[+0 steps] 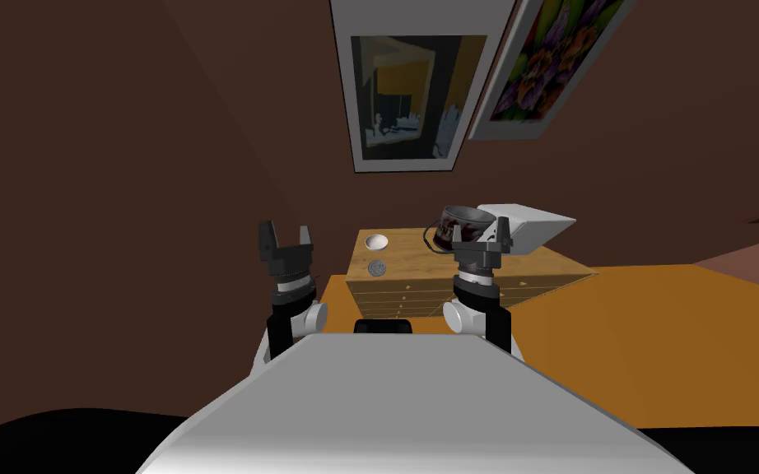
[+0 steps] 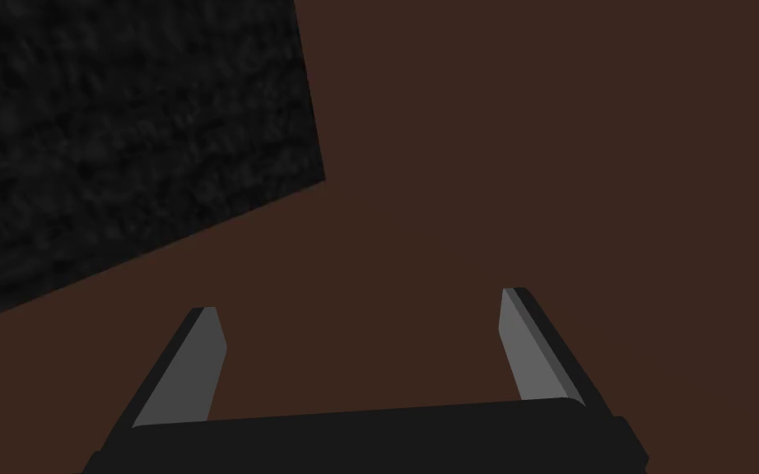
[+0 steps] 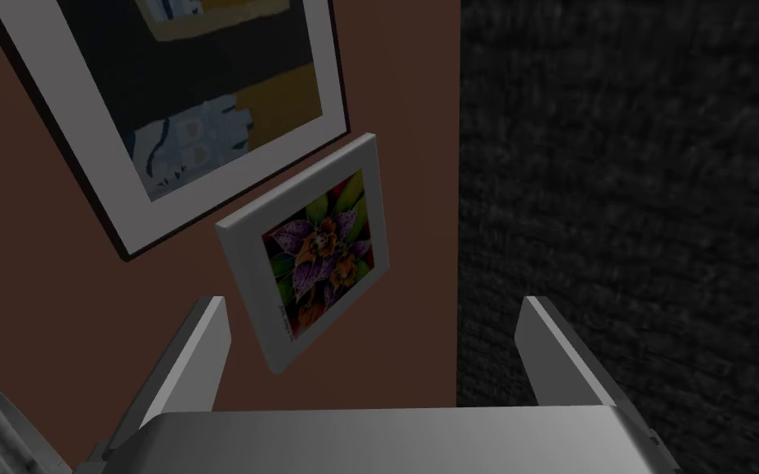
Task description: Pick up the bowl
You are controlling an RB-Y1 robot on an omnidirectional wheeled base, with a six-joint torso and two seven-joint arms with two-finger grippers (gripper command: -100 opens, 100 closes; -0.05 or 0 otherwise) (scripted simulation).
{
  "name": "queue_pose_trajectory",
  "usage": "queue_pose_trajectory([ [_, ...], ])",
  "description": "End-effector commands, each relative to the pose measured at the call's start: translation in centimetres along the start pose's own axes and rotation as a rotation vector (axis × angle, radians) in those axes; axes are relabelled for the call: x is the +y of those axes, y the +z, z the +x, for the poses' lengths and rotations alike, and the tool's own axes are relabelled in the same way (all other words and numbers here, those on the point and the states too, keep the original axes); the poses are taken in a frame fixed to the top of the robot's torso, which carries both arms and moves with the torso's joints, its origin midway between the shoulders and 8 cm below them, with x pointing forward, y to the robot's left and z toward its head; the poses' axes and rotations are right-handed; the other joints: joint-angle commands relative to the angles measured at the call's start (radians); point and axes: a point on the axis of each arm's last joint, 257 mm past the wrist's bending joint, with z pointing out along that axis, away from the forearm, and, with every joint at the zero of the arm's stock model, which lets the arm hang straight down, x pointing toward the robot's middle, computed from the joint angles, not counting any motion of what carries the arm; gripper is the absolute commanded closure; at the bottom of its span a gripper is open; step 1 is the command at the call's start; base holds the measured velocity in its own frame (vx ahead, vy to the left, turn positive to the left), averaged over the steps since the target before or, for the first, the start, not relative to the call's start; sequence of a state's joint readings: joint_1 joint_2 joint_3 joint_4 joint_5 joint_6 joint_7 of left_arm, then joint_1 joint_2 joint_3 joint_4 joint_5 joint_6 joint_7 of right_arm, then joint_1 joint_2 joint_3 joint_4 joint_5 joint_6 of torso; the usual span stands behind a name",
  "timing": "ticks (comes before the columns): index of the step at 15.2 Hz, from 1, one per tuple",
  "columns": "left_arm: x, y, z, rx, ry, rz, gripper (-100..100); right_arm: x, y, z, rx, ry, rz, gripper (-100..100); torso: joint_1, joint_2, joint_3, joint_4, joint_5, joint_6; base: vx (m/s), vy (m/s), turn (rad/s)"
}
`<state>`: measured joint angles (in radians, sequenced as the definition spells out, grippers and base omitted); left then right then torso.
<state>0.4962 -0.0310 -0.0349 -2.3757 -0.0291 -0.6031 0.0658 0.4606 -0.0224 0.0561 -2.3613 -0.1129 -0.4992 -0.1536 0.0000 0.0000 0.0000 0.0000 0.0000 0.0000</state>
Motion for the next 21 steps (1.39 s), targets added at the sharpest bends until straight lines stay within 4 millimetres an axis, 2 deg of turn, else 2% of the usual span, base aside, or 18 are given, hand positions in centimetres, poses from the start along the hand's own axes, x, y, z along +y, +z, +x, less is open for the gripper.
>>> queue_pose_trajectory([
  [1, 0.9, 0.0, 0.7, 0.043, 0.001, -0.019, -100, 0.0, 0.0, 0.0, 0.0, 0.0, 0.0, 0, 0.0, 0.0, 0.0, 0.0, 0.0, 0.0, -0.008, 0.004, -0.012],
  [2, 0.9, 0.0, 0.7, 0.043, 0.001, -0.019, -100, 0.0, 0.0, 0.0, 0.0, 0.0, 0.0, 0, 0.0, 0.0, 0.0, 0.0, 0.0, 0.0, -0.014, 0.006, -0.016],
  [4, 2.8, -0.1, 1.4, 0.092, -0.001, -0.06, -100, 0.0, 0.0, 0.0, 0.0, 0.0, 0.0, 0, 0.001, 0.001, 0.0, 0.0, 0.0, 0.0, -0.023, 0.004, -0.026],
  [5, 2.8, -0.1, 1.5, 0.098, 0.001, -0.06, -100, 0.0, 0.0, 0.0, 0.0, 0.0, 0.0, 0, 0.001, 0.001, 0.001, 0.0, 0.0, 0.0, -0.03, 0.007, -0.022],
  [7, 5.6, -0.1, 2.1, 0.144, -0.002, -0.118, -100, 0.0, 0.0, 0.0, 0.0, 0.0, 0.0, 0, 0.001, 0.002, 0.001, 0.0, 0.0, 0.0, -0.037, 0.011, -0.035],
  [8, 5.6, -0.1, 2.1, 0.144, -0.001, -0.119, -100, 0.0, 0.0, 0.0, 0.0, 0.0, 0.0, 0, 0.001, 0.002, 0.001, 0.0, 0.0, 0.0, -0.045, 0.013, -0.043],
  [9, 7.4, -0.1, 2.3, 0.161, -0.003, -0.154, -100, 0.0, 0.0, 0.0, 0.0, 0.0, 0.0, 0, 0.001, 0.002, 0.001, 0.0, 0.0, 0.0, -0.046, 0.009, -0.042],
  [10, 7.4, -0.1, 2.3, 0.161, -0.003, -0.154, -100, 0.0, 0.0, 0.0, 0.0, 0.0, 0.0, 0, 0.001, 0.003, 0.002, 0.001, 0.0, 0.0, -0.041, 0.006, -0.031],
  [11, 9.2, 0.0, 2.5, 0.176, -0.003, -0.191, -100, 0.0, 0.0, 0.0, 0.0, 0.0, 0.0, 0, 0.001, 0.003, 0.002, 0.001, 0.0, 0.0, -0.04, 0.008, -0.033],
  [12, 9.2, 0.0, 2.5, 0.176, -0.003, -0.192, -100, 0.0, 0.0, 0.0, 0.0, 0.0, 0.0, 0, 0.001, 0.003, 0.001, 0.001, 0.0, 0.0, -0.037, 0.01, -0.038],
  [13, 11.0, 0.1, 2.6, 0.188, -0.005, -0.226, -100, 0.0, 0.0, 0.0, 0.0, 0.0, 0.0, 0, 0.001, 0.002, 0.001, 0.001, 0.0, 0.0, -0.041, 0.009, -0.052],
  [14, 11.3, 0.0, 2.6, 0.187, -0.004, -0.234, -100, 0.0, 0.0, 0.0, 0.0, 0.0, 0.0, 0, 0.001, 0.002, 0.001, 0.001, 0.0, 0.0, -0.044, 0.007, -0.042],
  [17, 14.8, 0.5, 2.8, 0.203, -0.007, -0.306, -100, 0.0, 0.0, 0.0, 0.0, 0.0, 0.0, 0, 0.001, 0.003, 0.002, 0.001, 0.0, 0.0, -0.047, 0.008, -0.049],
  [19, 15.7, 0.1, 2.7, 0.202, -0.005, -0.325, -100, 0.0, 0.0, 0.0, 0.0, 0.0, 0.0, 0, 0.001, 0.003, 0.002, 0.001, 0.0, 0.0, -0.037, 0.01, -0.031],
  [20, 17.5, 0.6, 2.8, 0.207, -0.007, -0.36, -100, 0.0, 0.0, 0.0, 0.0, 0.0, 0.0, 0, 0.001, 0.002, 0.001, 0.0, 0.0, 0.0, -0.032, 0.009, -0.036],
  [21, 18.1, 0.2, 2.7, 0.205, -0.005, -0.375, -100, 0.0, 0.0, 0.0, 0.0, 0.0, 0.0, 0, 0.001, 0.002, 0.001, 0.0, 0.0, 0.0, -0.036, 0.009, -0.049],
])
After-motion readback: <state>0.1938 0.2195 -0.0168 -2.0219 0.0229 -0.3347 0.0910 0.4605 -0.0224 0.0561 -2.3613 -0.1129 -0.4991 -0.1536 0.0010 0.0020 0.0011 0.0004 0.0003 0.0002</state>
